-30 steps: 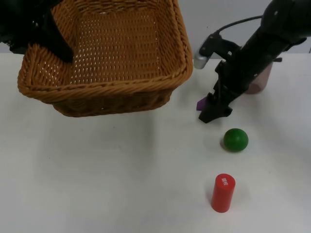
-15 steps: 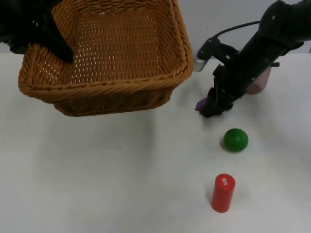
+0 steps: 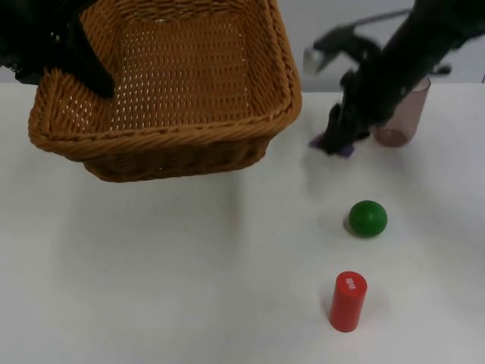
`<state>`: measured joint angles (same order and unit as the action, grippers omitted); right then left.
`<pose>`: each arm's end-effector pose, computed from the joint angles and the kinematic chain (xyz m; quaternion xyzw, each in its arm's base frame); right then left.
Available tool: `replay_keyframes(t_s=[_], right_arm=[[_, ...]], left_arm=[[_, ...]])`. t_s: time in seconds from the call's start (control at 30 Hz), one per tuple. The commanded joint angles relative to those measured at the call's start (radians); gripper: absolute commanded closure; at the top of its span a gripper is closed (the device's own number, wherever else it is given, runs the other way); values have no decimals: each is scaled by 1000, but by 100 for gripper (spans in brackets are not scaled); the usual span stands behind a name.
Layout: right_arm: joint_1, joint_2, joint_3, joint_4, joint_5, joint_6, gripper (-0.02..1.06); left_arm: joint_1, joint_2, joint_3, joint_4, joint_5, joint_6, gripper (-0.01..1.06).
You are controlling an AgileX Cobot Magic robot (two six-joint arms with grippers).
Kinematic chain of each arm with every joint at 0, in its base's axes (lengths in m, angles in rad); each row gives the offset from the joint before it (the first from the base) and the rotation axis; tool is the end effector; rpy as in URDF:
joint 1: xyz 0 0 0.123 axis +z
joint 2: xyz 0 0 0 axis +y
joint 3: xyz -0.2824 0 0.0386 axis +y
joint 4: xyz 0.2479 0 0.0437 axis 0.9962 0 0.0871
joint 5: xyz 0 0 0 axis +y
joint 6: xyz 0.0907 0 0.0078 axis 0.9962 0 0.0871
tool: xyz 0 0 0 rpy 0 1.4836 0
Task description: Pick up the basket with the left hand and place the triangular block into the basket with the right hand.
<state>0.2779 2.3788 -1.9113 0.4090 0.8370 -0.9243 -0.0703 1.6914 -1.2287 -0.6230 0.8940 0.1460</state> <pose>0.4785 0.1645 0.1372 -0.4566 0.8557 0.1088 0.2180 0.3417 -0.0656 0.2526 -0.0514 0.9522 -0.2594 0.1528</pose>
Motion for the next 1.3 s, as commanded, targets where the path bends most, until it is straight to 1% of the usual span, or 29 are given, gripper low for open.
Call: replay_keyframes(t_s=[0.0, 0.1, 0.13, 0.17, 0.27, 0.3, 0.33, 0.4, 0.43, 0.47, 0.53, 0.57, 0.6, 0.63, 0.73, 0.77, 0.8, 0.87, 0.9, 0.93, 0.97, 1.0, 1.1, 1.13, 1.2, 1.27], right_arm=[[3, -73, -5, -35, 64, 70, 104], [3, -157, -5, -92, 160, 161, 104], [3, -157, -5, -92, 160, 161, 104], [3, -202, -5, -98, 211, 188, 104], [5, -288, -5, -102, 287, 257, 104], [5, -288, -5, -102, 287, 257, 104], [11, -317, -5, -111, 307, 283, 104], [24, -369, -5, -141, 322, 372, 104], [32, -395, -5, -166, 322, 443, 104], [32, -395, -5, -166, 322, 443, 104], [58, -438, -5, -219, 323, 560, 104], [79, -457, -5, -252, 323, 594, 104], [79, -457, -5, -252, 323, 594, 104], [115, -482, -5, -309, 325, 630, 104], [223, -515, -5, -442, 317, 705, 104], [223, -515, -5, -442, 317, 705, 104], [263, -521, -5, -481, 303, 730, 104], [337, -523, -5, -524, 261, 767, 104], [361, -523, -5, -536, 227, 788, 104], [361, -523, -5, -536, 227, 788, 104], [396, -521, -5, -536, 173, 826, 104], [406, -521, -5, -536, 151, 835, 104], [433, -521, -5, -538, 10, 917, 104], [433, -521, -5, -538, 10, 917, 104], [445, -515, -5, -540, -90, 962, 104], [445, -498, -5, -540, -143, 965, 104]], left_arm=[[1, -17, -2, -9, -10, -2, 105], [1, -17, -2, -9, -10, -2, 105], [1, -17, -2, -9, -10, -2, 105], [1, -17, -2, -9, -14, -2, 105], [1, -17, -2, -7, -19, -2, 105], [1, -17, -2, -7, -19, -2, 105], [1, -17, -2, -5, -19, 7, 105], [1, -17, -2, 6, -21, 7, 105], [1, -17, -2, 6, -21, 7, 105], [1, -17, -2, 6, -21, 7, 105], [1, -17, -2, 8, -33, 7, 105], [1, -17, -2, 8, -39, 7, 105], [1, -17, -2, 8, -39, 7, 105], [1, -17, -2, 8, -44, 7, 105], [1, -17, -2, 8, -48, 7, 105], [1, -17, -2, 8, -48, 7, 105], [1, -17, -2, 8, -48, 7, 105], [1, -17, -2, 6, -48, 7, 105], [1, -17, -2, 6, -48, 7, 105], [1, -17, -2, 6, -48, 7, 105], [1, -17, -2, 6, -48, 7, 105], [1, -17, -2, 6, -45, 7, 105], [1, -17, -2, 6, -44, 7, 105], [1, -17, -2, 6, -44, 7, 105], [1, -17, -2, 6, -44, 7, 105], [1, -17, -2, 6, -44, 7, 105]])
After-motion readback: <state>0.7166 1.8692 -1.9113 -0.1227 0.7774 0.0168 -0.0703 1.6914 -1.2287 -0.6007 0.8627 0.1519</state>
